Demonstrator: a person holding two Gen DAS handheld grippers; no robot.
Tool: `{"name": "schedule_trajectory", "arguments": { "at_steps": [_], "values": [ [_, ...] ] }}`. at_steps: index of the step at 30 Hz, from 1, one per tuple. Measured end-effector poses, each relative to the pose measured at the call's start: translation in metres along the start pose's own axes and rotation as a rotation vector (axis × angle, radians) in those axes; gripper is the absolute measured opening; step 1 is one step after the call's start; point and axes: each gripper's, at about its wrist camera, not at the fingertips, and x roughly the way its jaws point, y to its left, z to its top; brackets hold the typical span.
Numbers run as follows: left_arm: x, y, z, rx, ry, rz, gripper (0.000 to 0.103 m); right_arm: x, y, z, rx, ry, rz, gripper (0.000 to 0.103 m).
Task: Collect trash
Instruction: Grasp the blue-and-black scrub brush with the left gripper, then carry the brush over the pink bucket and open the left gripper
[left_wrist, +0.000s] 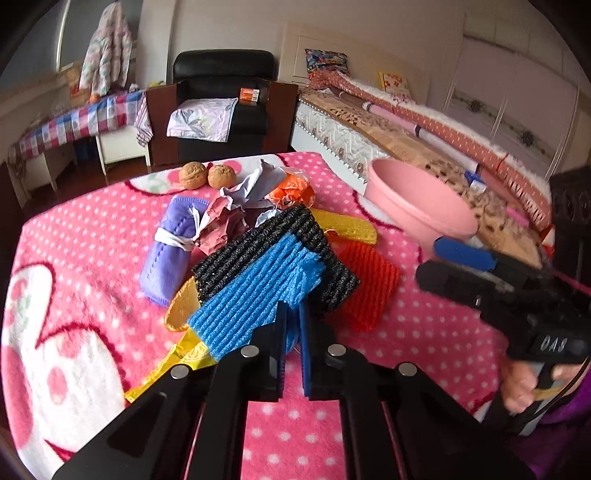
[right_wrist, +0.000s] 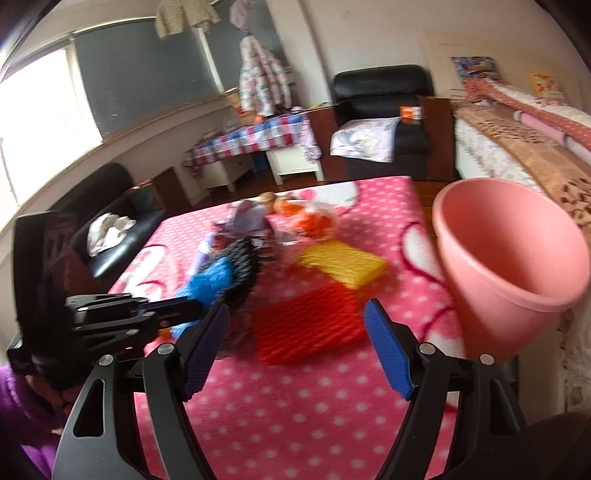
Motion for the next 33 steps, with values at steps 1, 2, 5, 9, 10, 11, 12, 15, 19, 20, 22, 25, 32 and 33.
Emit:
{"name": "schedule_trajectory", "arguments": {
  "at_steps": [1, 2, 5, 9, 10, 11, 12, 15, 19, 20, 22, 25, 32, 33],
  "values": [
    [-0.001, 0.002, 0.000, -0.009, -0.002, -0.009, 0.005, 0.001, 0.003, 0.000, 0.000, 0.004, 0.028, 0.076],
    [-0.002, 0.003, 0.000, -0.012, -0.005, -0.008, 0.005, 0.003, 0.006, 0.001, 0.000, 0.014, 0.064, 0.076],
    [-0.006, 0.005, -0.002, -0.025, -0.015, -0.003, 0.005, 0.015, 0.015, 0.002, 0.009, 0.059, 0.138, 0.076],
    [-0.008, 0.012, -0.005, -0.059, -0.018, -0.017, 0.005, 0.039, 0.023, 0.003, 0.028, 0.127, 0.191, 0.066],
    [-0.008, 0.013, -0.005, -0.067, -0.018, -0.018, 0.005, 0.045, 0.025, 0.003, 0.034, 0.139, 0.200, 0.061],
    [-0.008, 0.013, -0.006, -0.071, -0.019, -0.019, 0.005, 0.050, 0.025, 0.003, 0.041, 0.154, 0.207, 0.055],
    [-0.009, 0.015, -0.006, -0.079, -0.021, -0.024, 0.005, 0.054, 0.026, 0.003, 0.046, 0.167, 0.212, 0.050],
    [-0.010, 0.017, -0.006, -0.089, -0.025, -0.027, 0.005, 0.063, 0.025, 0.004, 0.068, 0.191, 0.222, 0.024],
    [-0.016, 0.021, -0.006, -0.103, -0.034, -0.027, 0.005, 0.059, 0.019, 0.007, 0.098, 0.169, 0.234, 0.012],
    [-0.019, 0.021, -0.005, -0.108, -0.039, -0.023, 0.005, 0.054, 0.018, 0.008, 0.098, 0.159, 0.231, 0.012],
    [-0.024, 0.023, -0.002, -0.114, -0.050, -0.018, 0.005, 0.044, 0.016, 0.012, 0.093, 0.131, 0.221, 0.012],
    [-0.035, 0.024, 0.004, -0.126, -0.077, -0.011, 0.005, 0.028, 0.010, 0.020, 0.086, 0.084, 0.196, 0.012],
    [-0.053, 0.010, 0.025, -0.120, -0.136, -0.012, 0.005, -0.012, -0.010, 0.038, 0.087, -0.033, 0.091, 0.012],
    [-0.053, 0.006, 0.028, -0.117, -0.141, -0.015, 0.005, -0.016, -0.015, 0.040, 0.090, -0.047, 0.068, 0.012]
  ]
}}
